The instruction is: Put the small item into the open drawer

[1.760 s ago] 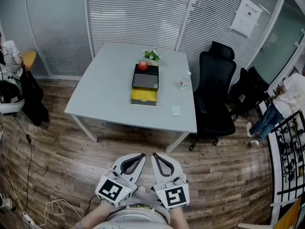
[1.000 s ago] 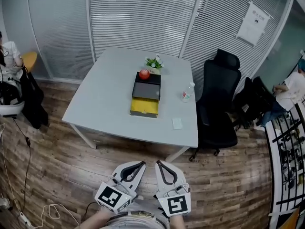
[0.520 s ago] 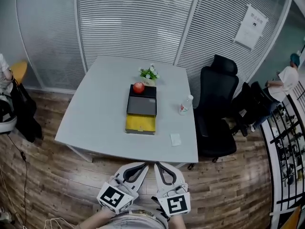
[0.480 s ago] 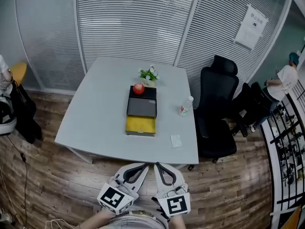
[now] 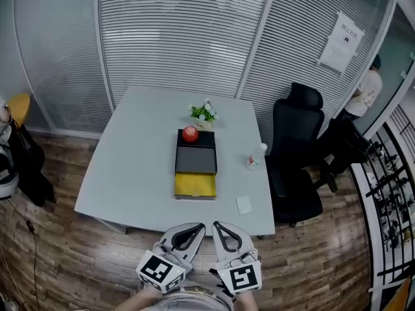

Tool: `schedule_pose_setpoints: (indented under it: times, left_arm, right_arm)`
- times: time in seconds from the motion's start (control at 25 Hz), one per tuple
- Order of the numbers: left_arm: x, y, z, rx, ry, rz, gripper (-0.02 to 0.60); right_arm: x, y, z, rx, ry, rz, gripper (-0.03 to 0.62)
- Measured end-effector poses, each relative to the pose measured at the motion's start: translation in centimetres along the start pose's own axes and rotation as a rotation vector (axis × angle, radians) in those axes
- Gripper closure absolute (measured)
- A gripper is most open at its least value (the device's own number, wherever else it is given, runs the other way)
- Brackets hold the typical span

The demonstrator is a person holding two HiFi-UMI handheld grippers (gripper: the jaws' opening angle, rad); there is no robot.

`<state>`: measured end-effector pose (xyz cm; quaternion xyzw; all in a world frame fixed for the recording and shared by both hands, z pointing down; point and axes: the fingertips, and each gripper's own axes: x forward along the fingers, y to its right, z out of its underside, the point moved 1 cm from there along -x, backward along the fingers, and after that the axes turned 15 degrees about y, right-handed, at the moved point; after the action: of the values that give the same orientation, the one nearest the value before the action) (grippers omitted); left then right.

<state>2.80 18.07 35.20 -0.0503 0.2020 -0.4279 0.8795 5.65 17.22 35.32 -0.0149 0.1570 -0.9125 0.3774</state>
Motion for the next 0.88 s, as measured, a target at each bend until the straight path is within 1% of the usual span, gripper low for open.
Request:
schedule_pose_setpoints:
  times: [0.2,0.36,0.48,0.6,0.88]
  left_arm:
    - [-0.1,-2.6,0.7,-0.014,-0.043,-0.008,0.584]
    - [0.0,-3.5,0.8,-0.029,-0.054,-0.007,0.584]
    - [0.4,-4.0,1.0,-0.038,-0.055,-0.006,0.584]
    - [0.8,-4.5,1.3,-0.043,-0.058,-0.006,0.584]
    - [3.5,-6.1,1.9,-0.037,-0.055,-0.047,0.584]
  right_arm:
    - [2.2,-0.4,0.8,0.001,-0.007,0.002,0.591]
    - [3.0,-0.3,1.6,0.037,-0.032,0.012,0.591]
    - [3.6,0.1,2.4,0.043,-0.047,0.012,0.592]
    - [4.3,0.5,2.9,0.051,-0.049,0.004,0.591]
    - [6.3,2.7,4.2,0.057,-0.045,-0.041,0.592]
